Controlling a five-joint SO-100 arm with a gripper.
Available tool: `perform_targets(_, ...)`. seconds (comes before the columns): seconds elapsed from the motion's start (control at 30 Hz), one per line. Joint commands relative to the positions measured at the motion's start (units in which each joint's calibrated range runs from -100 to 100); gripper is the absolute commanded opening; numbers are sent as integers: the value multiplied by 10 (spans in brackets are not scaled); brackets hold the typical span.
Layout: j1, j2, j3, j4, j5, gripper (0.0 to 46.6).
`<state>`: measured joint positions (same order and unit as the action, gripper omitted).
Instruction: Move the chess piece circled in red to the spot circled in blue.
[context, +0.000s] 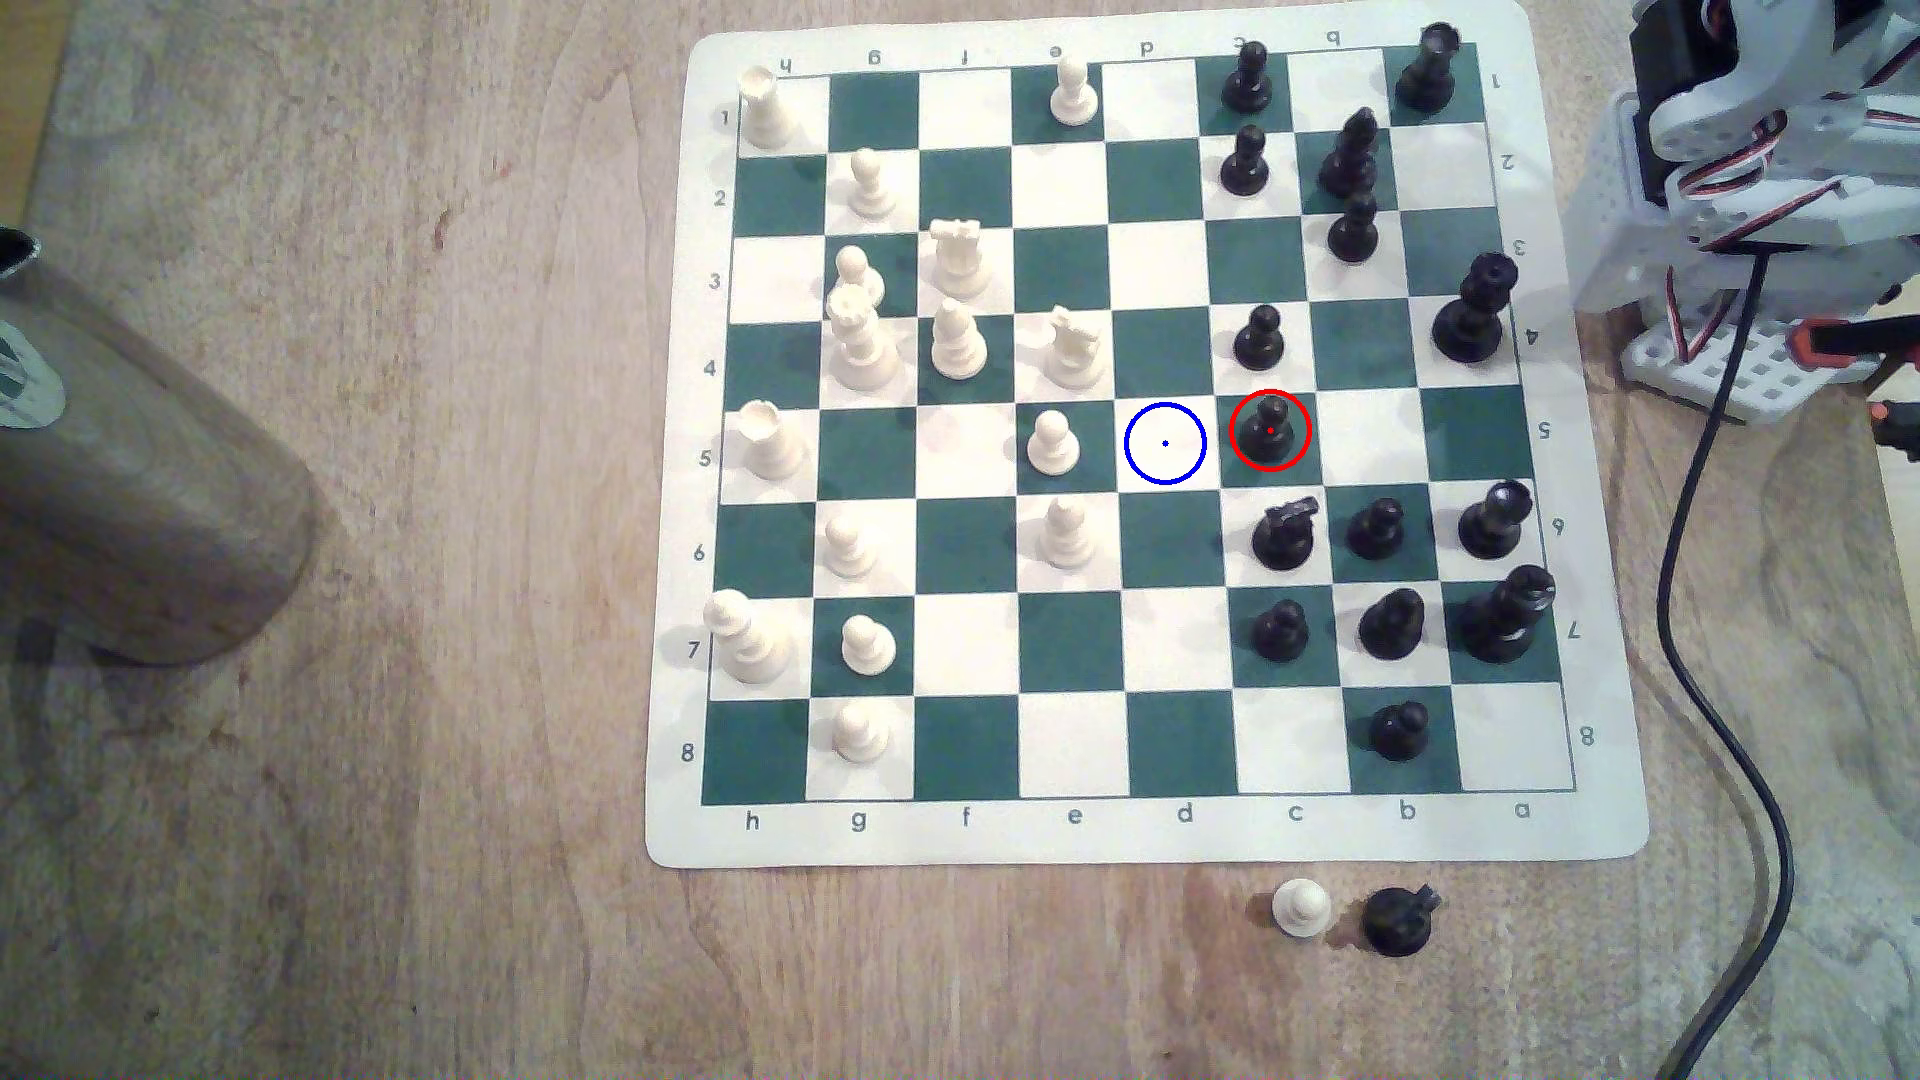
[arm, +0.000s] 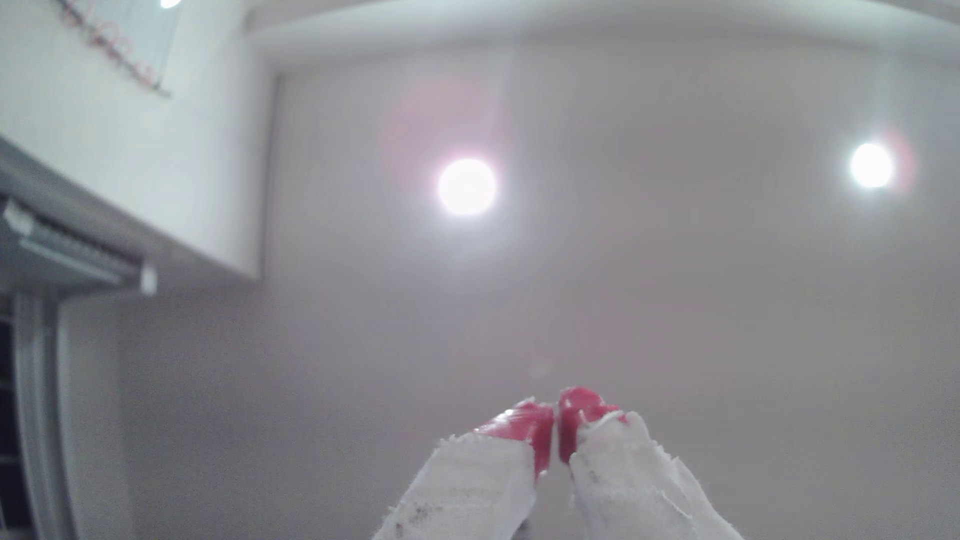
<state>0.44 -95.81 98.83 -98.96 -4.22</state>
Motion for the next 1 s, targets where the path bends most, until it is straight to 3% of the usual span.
perform_targets(0.0, 28, 0, 12, 4, 0, 2)
perform_targets(0.33, -15, 1, -63, 191, 0, 2)
perform_targets(0.87, 8, 1, -322, 972, -4, 2)
perform_targets(0.9, 8, 1, -334, 1013, -4, 35)
perform_targets(0.97, 10, 1, -358, 1094, -4, 50)
